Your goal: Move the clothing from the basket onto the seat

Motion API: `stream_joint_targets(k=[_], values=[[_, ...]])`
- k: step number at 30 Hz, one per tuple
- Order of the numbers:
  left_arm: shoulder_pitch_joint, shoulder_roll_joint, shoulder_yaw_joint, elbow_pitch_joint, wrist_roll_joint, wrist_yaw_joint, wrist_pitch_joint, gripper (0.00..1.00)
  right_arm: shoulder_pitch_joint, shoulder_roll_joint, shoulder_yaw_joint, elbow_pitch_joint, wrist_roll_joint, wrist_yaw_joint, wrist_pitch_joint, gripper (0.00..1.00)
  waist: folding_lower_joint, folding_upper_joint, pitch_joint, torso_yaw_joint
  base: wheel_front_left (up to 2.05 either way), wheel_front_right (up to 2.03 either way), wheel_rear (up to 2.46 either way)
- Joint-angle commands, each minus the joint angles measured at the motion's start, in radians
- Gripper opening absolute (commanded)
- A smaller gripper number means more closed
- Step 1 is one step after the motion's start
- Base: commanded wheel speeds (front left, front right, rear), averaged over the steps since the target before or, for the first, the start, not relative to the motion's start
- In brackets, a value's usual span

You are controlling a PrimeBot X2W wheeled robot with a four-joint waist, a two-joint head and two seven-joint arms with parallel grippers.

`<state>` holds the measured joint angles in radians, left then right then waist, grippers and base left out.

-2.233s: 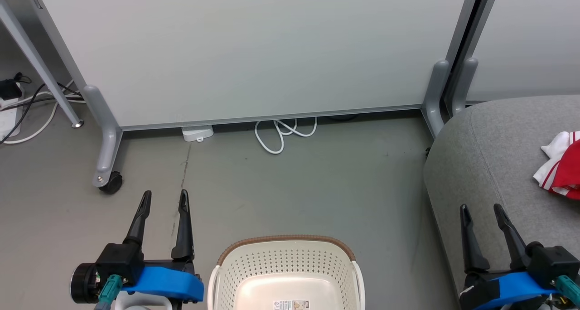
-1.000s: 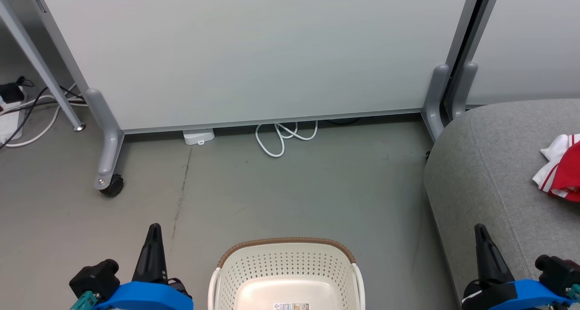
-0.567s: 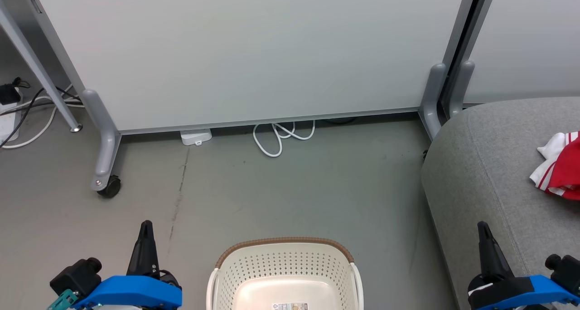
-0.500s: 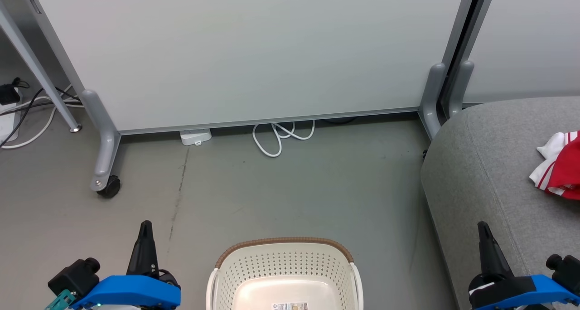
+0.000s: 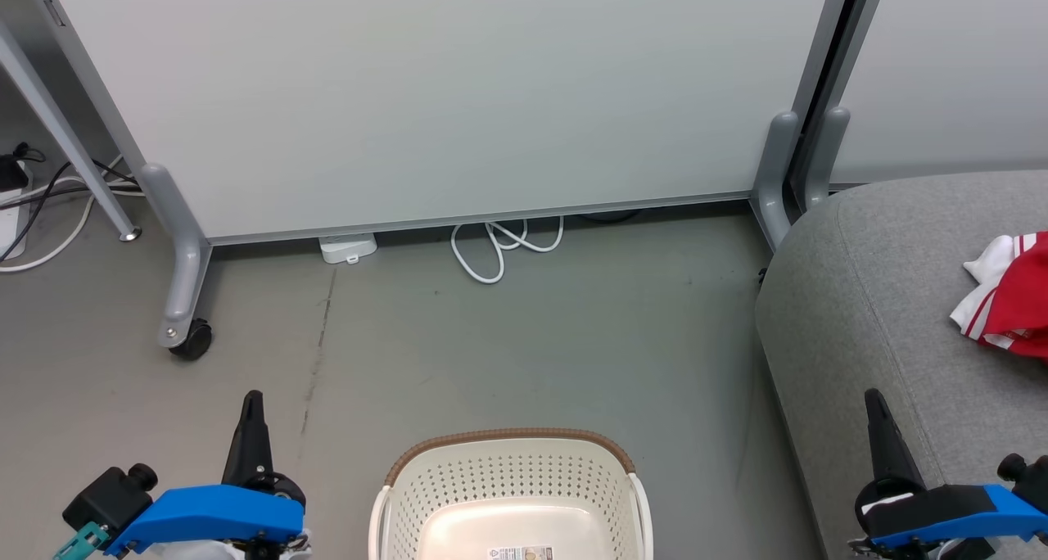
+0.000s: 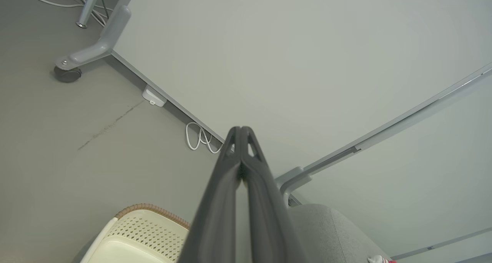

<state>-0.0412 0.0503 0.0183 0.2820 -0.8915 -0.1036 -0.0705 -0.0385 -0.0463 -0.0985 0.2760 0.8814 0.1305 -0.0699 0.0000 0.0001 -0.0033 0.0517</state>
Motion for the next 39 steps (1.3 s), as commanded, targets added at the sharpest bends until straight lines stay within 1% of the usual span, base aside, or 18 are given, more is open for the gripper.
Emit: stream_joint_targets(k=[1,19,39], values=[[-0.03,0.0,0.009,-0.017,-0.036,-0.004,0.009,0.0,-0.029,-0.005,-0.002,-0.015,0.04,0.0,0.009,0.0,0.0,-0.0001,0.0,-0.001,0.0,0.0,0.0],[-0.044,0.0,0.035,-0.024,-0.24,-0.013,0.062,0.0,-0.044,-0.005,-0.007,-0.021,0.245,0.0,0.062,0.0,0.0,-0.0001,0.002,-0.013,0.0,0.0,0.0],[-0.055,0.0,0.059,-0.03,-0.421,-0.019,0.109,0.0,-0.055,-0.006,-0.011,-0.026,0.428,0.0,0.109,0.0,0.0,-0.0001,0.003,-0.025,0.0,0.0,0.0]])
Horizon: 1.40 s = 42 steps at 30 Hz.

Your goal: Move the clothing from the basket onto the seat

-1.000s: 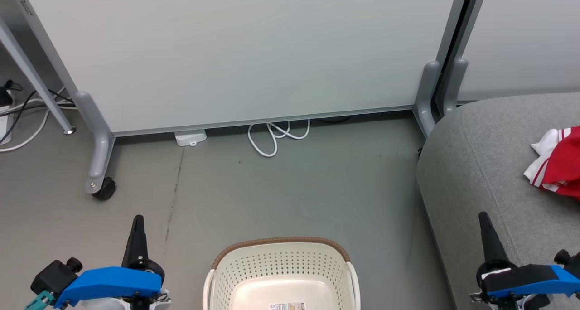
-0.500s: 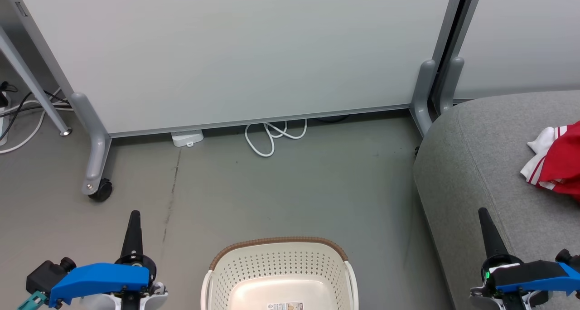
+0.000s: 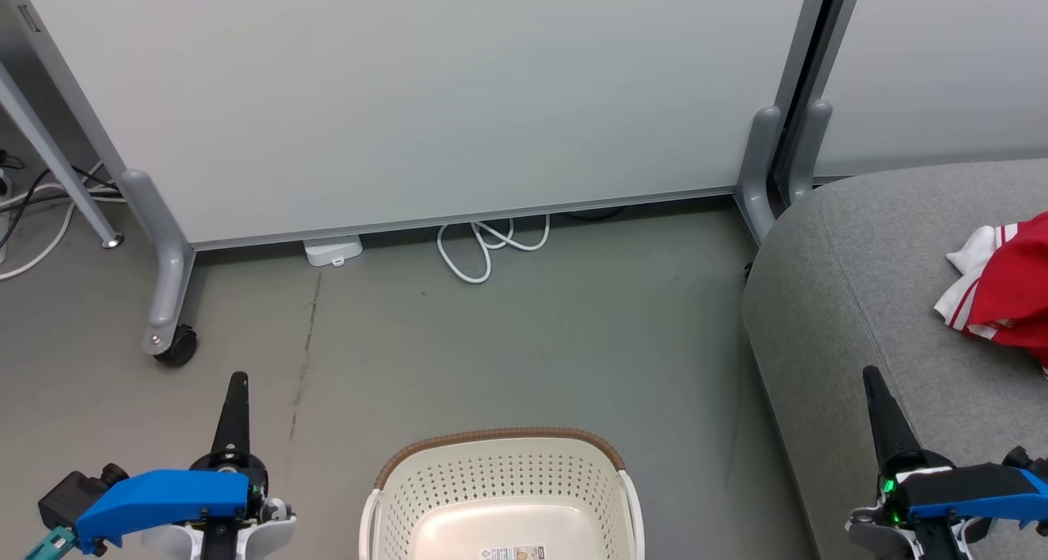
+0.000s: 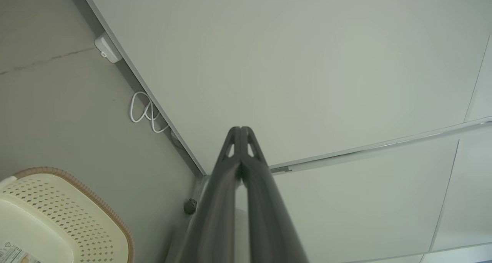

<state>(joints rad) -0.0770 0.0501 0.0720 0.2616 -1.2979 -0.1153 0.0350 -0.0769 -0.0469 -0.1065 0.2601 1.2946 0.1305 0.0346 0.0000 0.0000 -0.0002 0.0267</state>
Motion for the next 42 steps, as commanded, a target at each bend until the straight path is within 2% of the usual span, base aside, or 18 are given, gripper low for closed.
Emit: stream_joint_targets(k=[1,42], values=[[-0.02,0.0,0.006,-0.01,-0.023,-0.008,0.007,0.0,-0.017,-0.005,-0.003,-0.011,0.024,0.0,0.007,0.0,0.0,0.0,0.0,-0.001,0.0,0.0,0.0],[-0.037,0.0,0.045,-0.019,-0.316,-0.018,0.083,0.0,-0.039,-0.006,-0.009,-0.017,0.32,0.0,0.083,0.0,0.0,0.0,0.003,-0.027,0.0,0.0,0.0]])
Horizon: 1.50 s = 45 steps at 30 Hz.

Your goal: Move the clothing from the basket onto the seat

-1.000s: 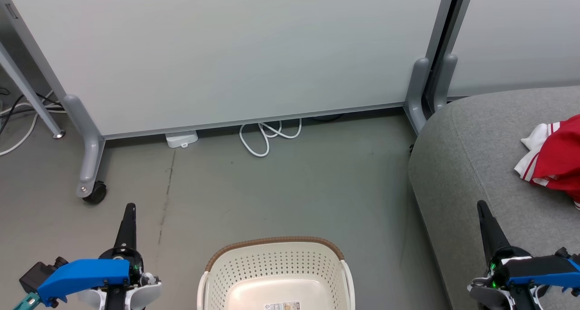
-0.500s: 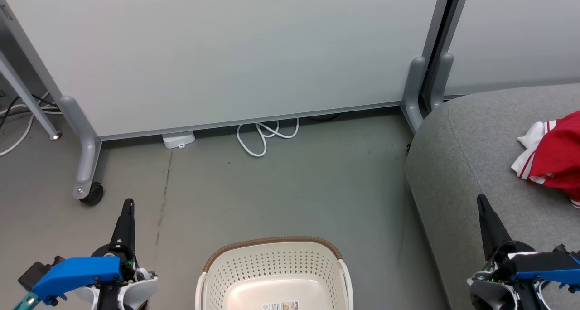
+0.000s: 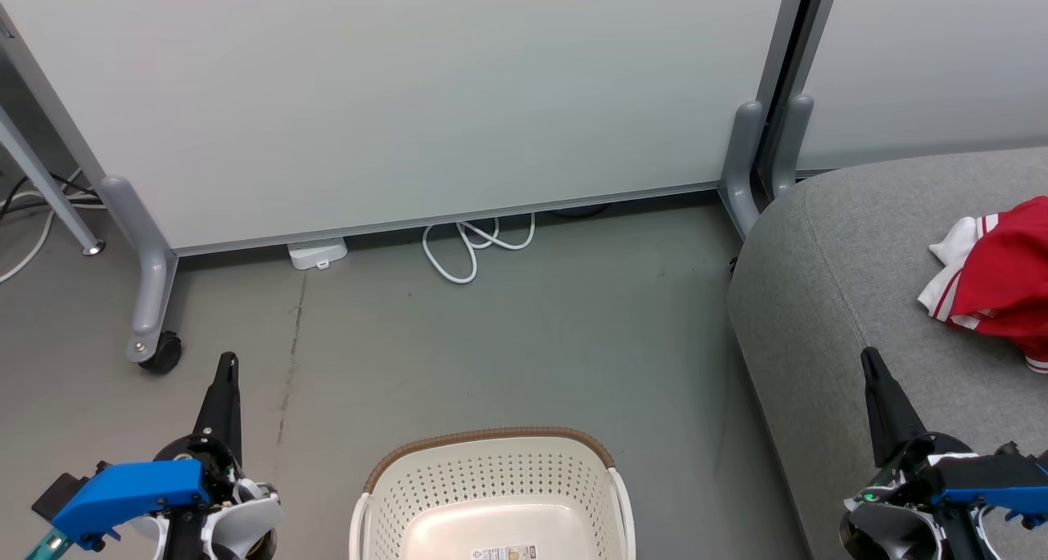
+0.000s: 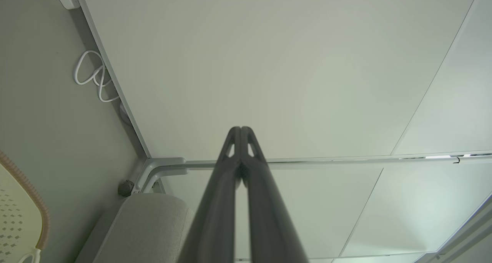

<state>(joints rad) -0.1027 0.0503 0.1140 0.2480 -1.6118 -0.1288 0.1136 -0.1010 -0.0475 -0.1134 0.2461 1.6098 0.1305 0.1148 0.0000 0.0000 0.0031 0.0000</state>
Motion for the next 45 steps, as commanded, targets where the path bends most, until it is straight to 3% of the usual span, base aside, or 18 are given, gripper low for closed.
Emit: stream_joint_targets(k=[1,45], values=[[-0.011,0.0,0.003,-0.005,-0.002,-0.004,0.005,0.0,-0.015,-0.005,-0.002,-0.003,0.004,0.0,0.003,0.0,0.0,0.0,0.0,0.0,0.0,0.0,0.0],[-0.011,0.0,0.002,-0.005,-0.002,-0.004,0.004,0.0,-0.013,-0.005,-0.001,-0.003,0.004,0.0,0.002,0.0,0.0,0.0,0.0,0.0,0.0,0.0,0.0]])
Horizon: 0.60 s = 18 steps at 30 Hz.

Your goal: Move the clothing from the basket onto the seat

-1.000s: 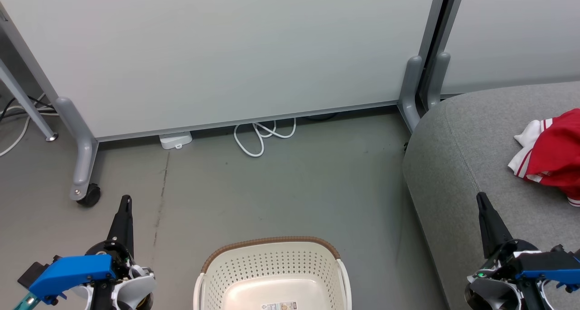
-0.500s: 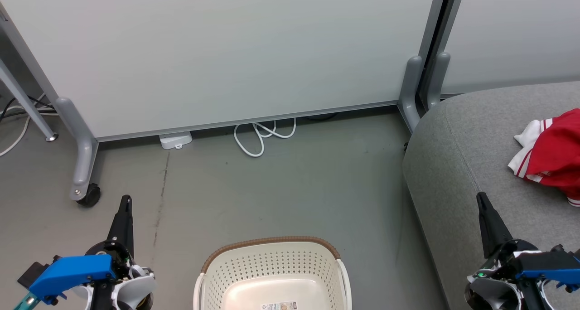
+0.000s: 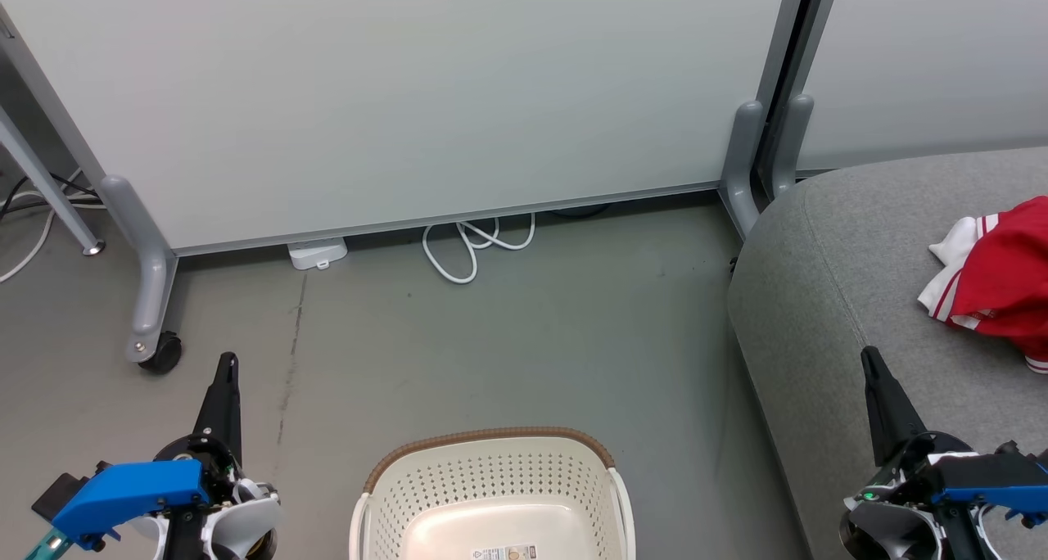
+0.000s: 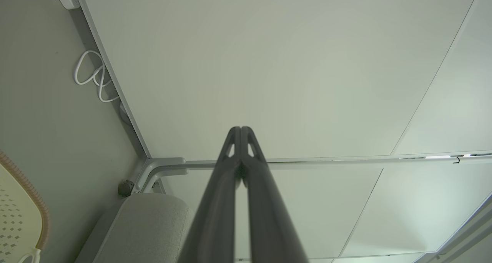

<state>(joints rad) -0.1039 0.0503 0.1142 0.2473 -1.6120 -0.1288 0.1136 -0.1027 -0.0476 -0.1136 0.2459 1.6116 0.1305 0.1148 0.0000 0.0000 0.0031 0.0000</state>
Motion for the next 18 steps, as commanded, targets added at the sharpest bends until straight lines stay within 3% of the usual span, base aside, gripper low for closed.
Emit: stream_joint_targets(k=[1,18], values=[[-0.01,0.0,0.002,-0.004,-0.002,-0.004,0.004,0.0,-0.011,-0.005,-0.001,-0.003,0.003,0.0,0.002,0.0,0.0,0.0,0.0,0.0,0.0,0.0,0.0],[-0.01,0.0,0.002,-0.004,-0.002,-0.004,0.004,0.0,-0.011,-0.005,-0.001,-0.002,0.003,0.0,0.002,0.0,0.0,0.0,0.0,0.0,0.0,0.0,0.0]])
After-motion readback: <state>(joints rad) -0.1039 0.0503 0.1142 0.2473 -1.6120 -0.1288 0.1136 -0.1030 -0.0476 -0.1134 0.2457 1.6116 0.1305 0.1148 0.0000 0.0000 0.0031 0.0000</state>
